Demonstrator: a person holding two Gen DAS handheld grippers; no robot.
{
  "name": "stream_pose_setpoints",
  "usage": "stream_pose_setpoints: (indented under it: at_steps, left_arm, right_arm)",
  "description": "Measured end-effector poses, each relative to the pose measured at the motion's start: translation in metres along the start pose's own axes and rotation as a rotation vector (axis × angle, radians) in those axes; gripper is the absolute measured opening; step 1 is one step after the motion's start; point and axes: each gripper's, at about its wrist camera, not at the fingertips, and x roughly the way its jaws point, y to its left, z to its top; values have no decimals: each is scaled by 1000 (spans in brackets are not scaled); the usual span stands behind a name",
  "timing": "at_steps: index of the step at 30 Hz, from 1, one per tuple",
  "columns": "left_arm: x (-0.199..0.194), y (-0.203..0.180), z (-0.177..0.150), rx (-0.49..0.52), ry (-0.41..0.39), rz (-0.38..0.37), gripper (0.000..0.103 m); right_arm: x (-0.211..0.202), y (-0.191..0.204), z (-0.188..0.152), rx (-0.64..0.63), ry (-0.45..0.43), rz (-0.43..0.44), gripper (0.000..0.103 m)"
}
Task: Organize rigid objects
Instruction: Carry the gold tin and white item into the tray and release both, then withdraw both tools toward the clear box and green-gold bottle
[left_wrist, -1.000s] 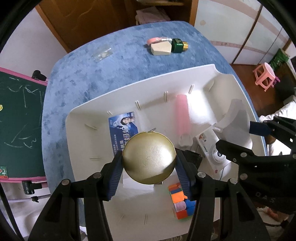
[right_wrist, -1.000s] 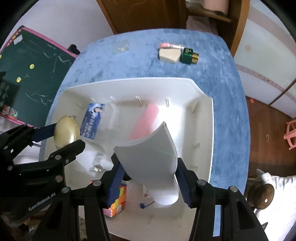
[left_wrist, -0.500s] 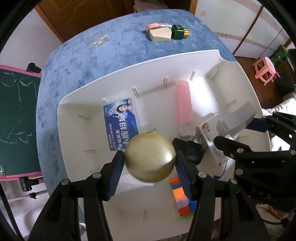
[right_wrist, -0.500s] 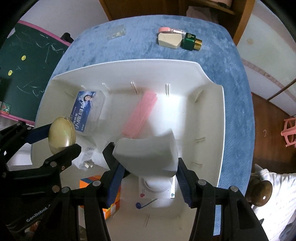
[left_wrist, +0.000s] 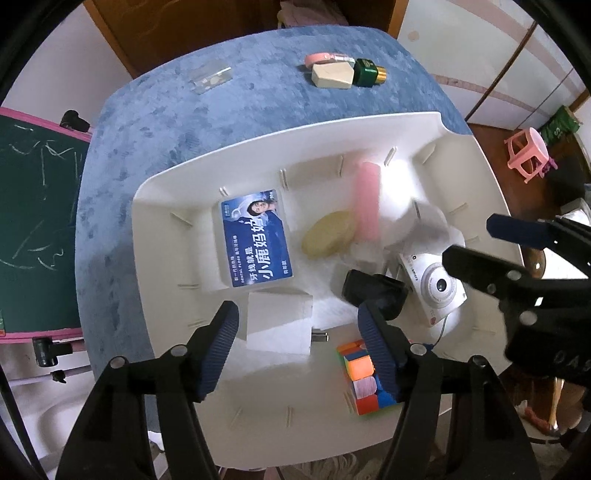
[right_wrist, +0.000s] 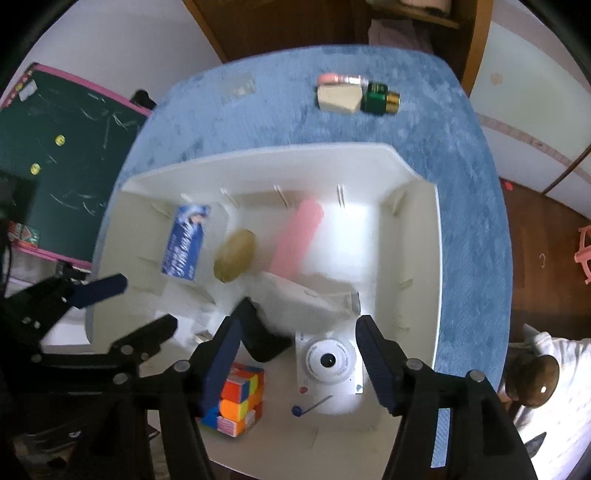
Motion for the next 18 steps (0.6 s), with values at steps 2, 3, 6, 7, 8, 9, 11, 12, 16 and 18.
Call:
stream_pose_setpoints:
  at_steps: [2,3,6,7,8,9,11,12,16,18]
  left_arm:
    - [-3,2,-1,-9,-8,1,71]
    - [-6,4,-2,-16,-14,-1,71]
    - [-12,9,-3,-35,-28,1,71]
    - [-14,10,-3,-41,-33,2,71]
    - [-16,13,-4,-50,-40,3,71]
    - [-18,15,-4,-57,-44,3,71]
    - [-22,18,-4,-72,-52,3,71]
    - [-24,19,-4,-77,-56,3,71]
    - [-32,23,-2,-95,-75,4,71]
    - [-36,26,0,-104,-85,7,71]
  right_arm:
    - [-7,1,2,-2,-20,4,66]
    - [-9,0,5,-3,-27,7,66]
    - [-15,2,7,-4,-47,12,66]
    - [-17,3,7,-5,-50,14,66]
    - [-18,3,8,-5,-56,14,66]
    - [-19,4,9,-6,-60,13,66]
    - [-21,6,9,-9,-61,22,66]
    - [-22,6,9,-8,-60,30,66]
    - [-25,7,9,-10,-61,50,66]
    - [-27,8,9,-10,-66,55,66]
